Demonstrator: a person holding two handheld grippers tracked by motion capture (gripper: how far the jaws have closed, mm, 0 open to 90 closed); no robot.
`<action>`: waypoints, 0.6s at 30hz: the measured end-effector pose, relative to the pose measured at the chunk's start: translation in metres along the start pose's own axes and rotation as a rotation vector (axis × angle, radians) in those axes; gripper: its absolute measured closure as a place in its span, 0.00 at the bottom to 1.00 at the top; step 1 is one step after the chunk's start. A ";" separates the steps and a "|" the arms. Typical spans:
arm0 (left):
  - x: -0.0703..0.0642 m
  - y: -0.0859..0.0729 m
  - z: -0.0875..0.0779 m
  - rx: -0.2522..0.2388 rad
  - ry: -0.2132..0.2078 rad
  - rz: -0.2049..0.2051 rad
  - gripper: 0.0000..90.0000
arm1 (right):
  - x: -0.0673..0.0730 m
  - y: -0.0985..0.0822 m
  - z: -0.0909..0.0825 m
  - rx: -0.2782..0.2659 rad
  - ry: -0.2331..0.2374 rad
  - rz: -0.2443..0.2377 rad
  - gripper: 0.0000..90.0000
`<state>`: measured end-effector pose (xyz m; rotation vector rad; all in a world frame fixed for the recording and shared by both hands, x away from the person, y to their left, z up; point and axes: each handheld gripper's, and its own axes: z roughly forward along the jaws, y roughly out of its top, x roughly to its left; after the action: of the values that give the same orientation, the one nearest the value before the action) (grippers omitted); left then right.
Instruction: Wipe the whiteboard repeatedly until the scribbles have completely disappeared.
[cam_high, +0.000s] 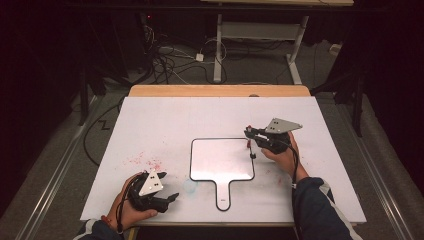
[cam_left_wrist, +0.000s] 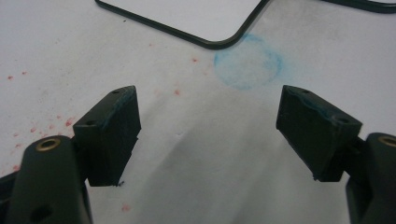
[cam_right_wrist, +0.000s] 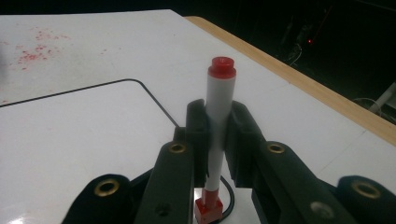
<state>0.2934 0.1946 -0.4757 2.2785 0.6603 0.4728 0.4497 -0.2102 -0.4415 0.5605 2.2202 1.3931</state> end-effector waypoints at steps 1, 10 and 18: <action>0.000 0.000 0.000 -0.001 -0.001 0.000 0.23 | 0.000 0.000 0.001 -0.001 -0.002 -0.004 0.91; 0.000 0.000 0.001 0.002 -0.006 0.000 0.23 | 0.013 0.005 0.016 -0.039 0.064 0.007 0.91; 0.000 0.000 0.000 -0.001 -0.006 0.000 0.23 | 0.012 0.004 0.008 -0.020 0.060 -0.030 0.91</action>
<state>0.2940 0.1946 -0.4759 2.2781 0.6576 0.4660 0.4452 -0.1961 -0.4433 0.4824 2.2495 1.4330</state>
